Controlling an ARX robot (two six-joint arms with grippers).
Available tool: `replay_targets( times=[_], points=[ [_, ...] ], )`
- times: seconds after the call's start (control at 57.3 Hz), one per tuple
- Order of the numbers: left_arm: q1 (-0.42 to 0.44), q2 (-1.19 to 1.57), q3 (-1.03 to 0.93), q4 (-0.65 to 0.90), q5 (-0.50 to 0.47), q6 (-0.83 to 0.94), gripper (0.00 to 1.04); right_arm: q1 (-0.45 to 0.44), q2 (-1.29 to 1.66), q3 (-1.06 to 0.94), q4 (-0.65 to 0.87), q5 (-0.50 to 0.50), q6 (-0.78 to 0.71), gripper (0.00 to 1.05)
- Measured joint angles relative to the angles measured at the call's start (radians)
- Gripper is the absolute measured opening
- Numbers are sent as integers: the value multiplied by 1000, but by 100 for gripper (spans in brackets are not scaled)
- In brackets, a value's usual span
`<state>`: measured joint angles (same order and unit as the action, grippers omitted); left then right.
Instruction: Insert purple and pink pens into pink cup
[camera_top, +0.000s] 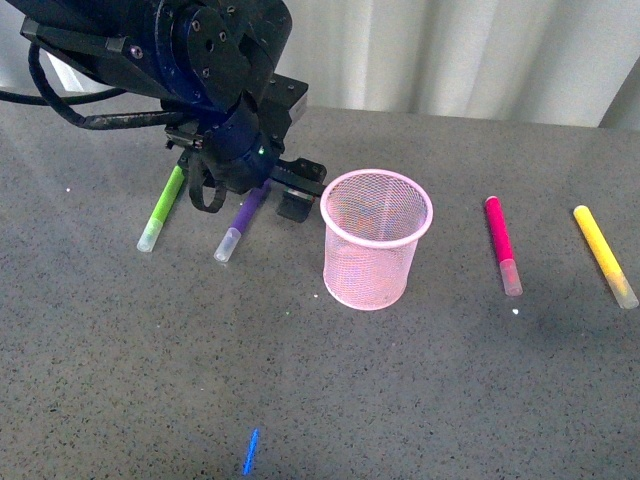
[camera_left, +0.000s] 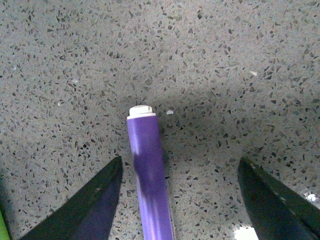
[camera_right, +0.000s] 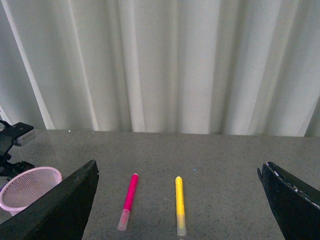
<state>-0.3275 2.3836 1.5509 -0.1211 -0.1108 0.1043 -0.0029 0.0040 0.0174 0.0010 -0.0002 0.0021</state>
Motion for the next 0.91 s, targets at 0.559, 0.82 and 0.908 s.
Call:
replay_targets(
  times=[0.559, 0.82, 0.908],
  points=[
    [1, 5, -11, 49, -26, 3, 13, 0, 0, 0, 0, 0, 0, 98],
    [5, -52, -72, 115, -20, -46, 13, 0, 0, 0, 0, 0, 0, 98],
    [8, -107, -117, 195, -39, -49, 13, 0, 0, 0, 0, 0, 0, 98]
  ],
)
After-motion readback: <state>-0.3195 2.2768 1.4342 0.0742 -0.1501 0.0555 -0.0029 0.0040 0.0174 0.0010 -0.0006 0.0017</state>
